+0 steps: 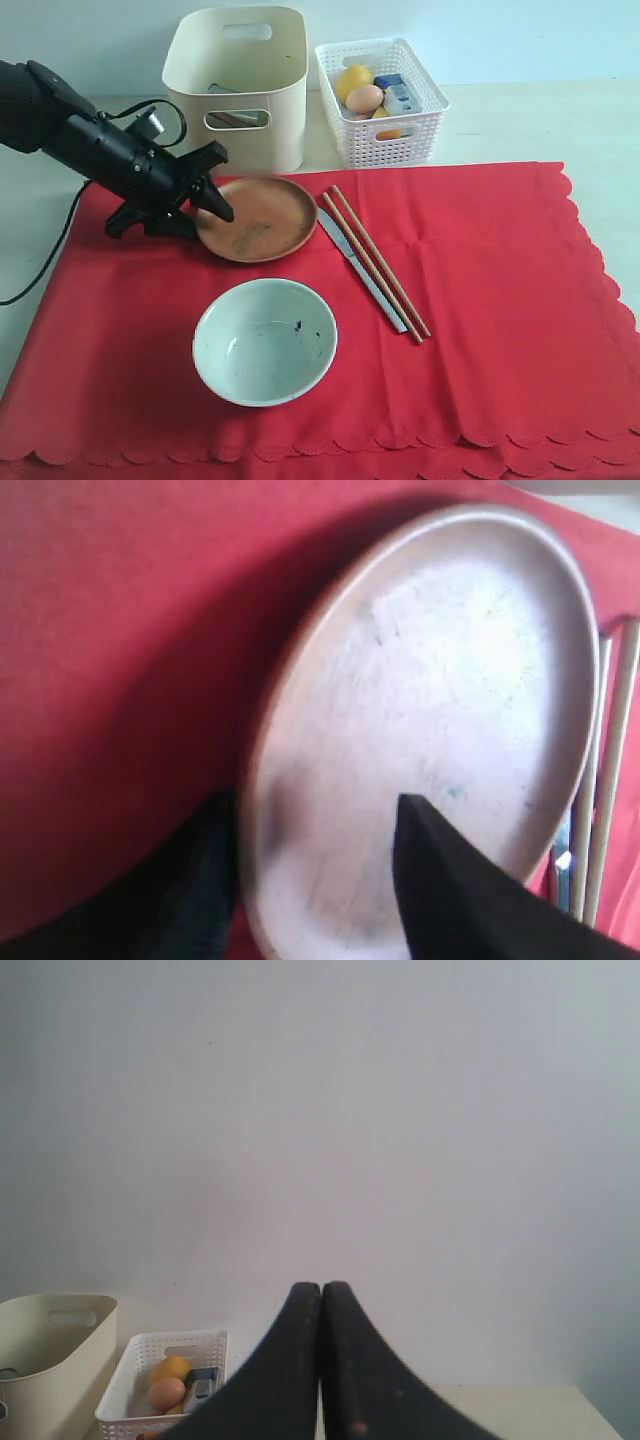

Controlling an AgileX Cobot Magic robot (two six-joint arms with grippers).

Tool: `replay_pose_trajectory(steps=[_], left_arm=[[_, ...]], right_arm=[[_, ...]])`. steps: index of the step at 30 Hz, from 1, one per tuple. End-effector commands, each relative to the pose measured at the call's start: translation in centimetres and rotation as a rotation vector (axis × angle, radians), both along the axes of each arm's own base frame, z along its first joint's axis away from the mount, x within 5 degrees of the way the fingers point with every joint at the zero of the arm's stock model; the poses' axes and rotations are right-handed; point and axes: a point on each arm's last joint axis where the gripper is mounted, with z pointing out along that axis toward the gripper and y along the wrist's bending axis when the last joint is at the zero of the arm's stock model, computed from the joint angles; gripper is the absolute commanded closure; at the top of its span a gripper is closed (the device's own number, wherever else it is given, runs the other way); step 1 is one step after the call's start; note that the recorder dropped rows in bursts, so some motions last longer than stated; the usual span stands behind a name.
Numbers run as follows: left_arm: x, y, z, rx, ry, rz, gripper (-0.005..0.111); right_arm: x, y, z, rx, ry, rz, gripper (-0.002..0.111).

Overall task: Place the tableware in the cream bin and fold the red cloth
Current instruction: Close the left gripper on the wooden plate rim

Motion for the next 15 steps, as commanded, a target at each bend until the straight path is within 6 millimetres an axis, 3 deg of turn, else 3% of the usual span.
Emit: replay_pose_trajectory(steps=[1, 3, 9, 15], left_arm=[[0.2, -0.1, 0.1, -0.009, -0.011, 0.008, 0.088], [0.3, 0.0, 0.1, -0.005, -0.019, 0.014, 0.106], [0.2, -0.1, 0.5, -0.008, -0.026, 0.006, 0.107], [0.0, -0.1, 3.9, -0.031, -0.093, -0.004, 0.107]], right_arm=[[0.0, 0.0, -0.1, -0.001, -0.005, -0.008, 0.108], [0.0, 0.0, -0.1, -0.001, -0.005, -0.008, 0.108], [0.0, 0.0, -0.1, -0.001, -0.005, -0.008, 0.108], [0.0, 0.0, -0.1, -0.001, -0.007, -0.007, 0.108]])
